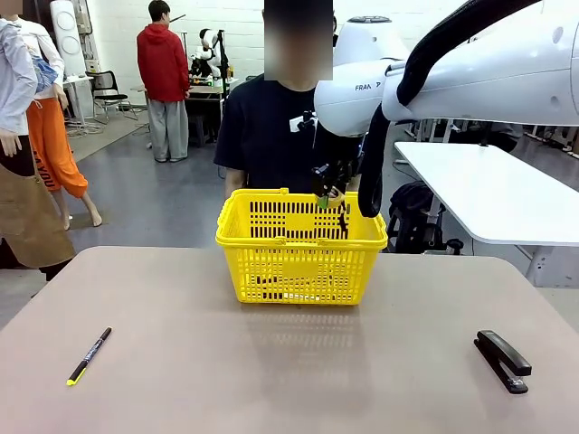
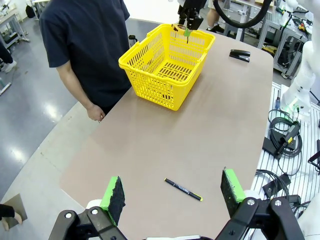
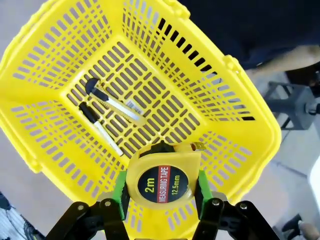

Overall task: Place the items the person wants into the basket.
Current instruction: Pick up the item the person points to and place it in the Market Basket.

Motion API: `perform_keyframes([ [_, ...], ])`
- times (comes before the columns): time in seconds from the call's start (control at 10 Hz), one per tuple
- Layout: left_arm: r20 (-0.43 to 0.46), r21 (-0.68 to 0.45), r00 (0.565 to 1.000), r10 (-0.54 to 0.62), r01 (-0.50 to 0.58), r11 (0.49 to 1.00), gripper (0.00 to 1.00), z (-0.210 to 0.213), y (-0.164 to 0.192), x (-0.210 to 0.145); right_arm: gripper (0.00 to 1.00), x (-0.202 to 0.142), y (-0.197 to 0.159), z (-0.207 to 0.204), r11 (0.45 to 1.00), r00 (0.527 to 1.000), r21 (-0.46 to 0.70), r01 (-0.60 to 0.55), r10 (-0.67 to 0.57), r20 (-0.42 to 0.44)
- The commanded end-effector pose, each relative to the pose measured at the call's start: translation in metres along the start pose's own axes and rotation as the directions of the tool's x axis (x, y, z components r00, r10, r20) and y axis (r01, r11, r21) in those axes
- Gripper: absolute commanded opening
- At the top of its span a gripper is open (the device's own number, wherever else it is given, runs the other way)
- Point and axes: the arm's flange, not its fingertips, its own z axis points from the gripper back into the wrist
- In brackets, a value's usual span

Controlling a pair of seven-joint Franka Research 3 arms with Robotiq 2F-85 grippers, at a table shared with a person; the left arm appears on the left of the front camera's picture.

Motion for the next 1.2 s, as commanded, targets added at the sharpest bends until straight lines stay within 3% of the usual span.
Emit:
perform_keyframes([
  [0.0, 0.017, -0.006, 1.000, -0.021, 0.022, 1.000, 1.00, 0.001, 0.000, -0.001, 0.44, -0.006, 0.000, 0.002, 1.000, 1.000, -0.019, -0.003, 0.004, 0.020],
  [0.1, 0.017, -0.006, 1.000, -0.021, 0.022, 1.000, 1.00, 0.001, 0.000, -0.001, 0.63, 0.000, 0.000, 0.000, 1.000, 1.000, 0.000, 0.000, 0.000, 0.000],
  [0.2, 0.017, -0.006, 1.000, -0.021, 0.022, 1.000, 1.00, 0.001, 0.000, -0.001, 0.63, -0.025, 0.005, -0.023, 0.999, 0.995, 0.035, -0.039, 0.042, -0.096],
  [0.4, 0.017, -0.006, 1.000, -0.021, 0.022, 1.000, 1.00, 0.001, 0.000, -0.001, 0.63, -0.049, 0.009, -0.043, 0.996, 0.993, 0.065, -0.060, 0.067, -0.100],
  [0.7, 0.017, -0.006, 1.000, -0.021, 0.022, 1.000, 1.00, 0.001, 0.000, -0.001, 0.63, -0.041, 0.000, -0.069, 0.993, 0.987, 0.092, -0.072, 0.084, -0.136],
  [1.1, 0.017, -0.006, 1.000, -0.021, 0.022, 1.000, 1.00, 0.001, 0.000, -0.001, 0.63, -0.017, -0.027, -0.084, 0.988, 0.990, 0.097, -0.120, 0.126, -0.056],
])
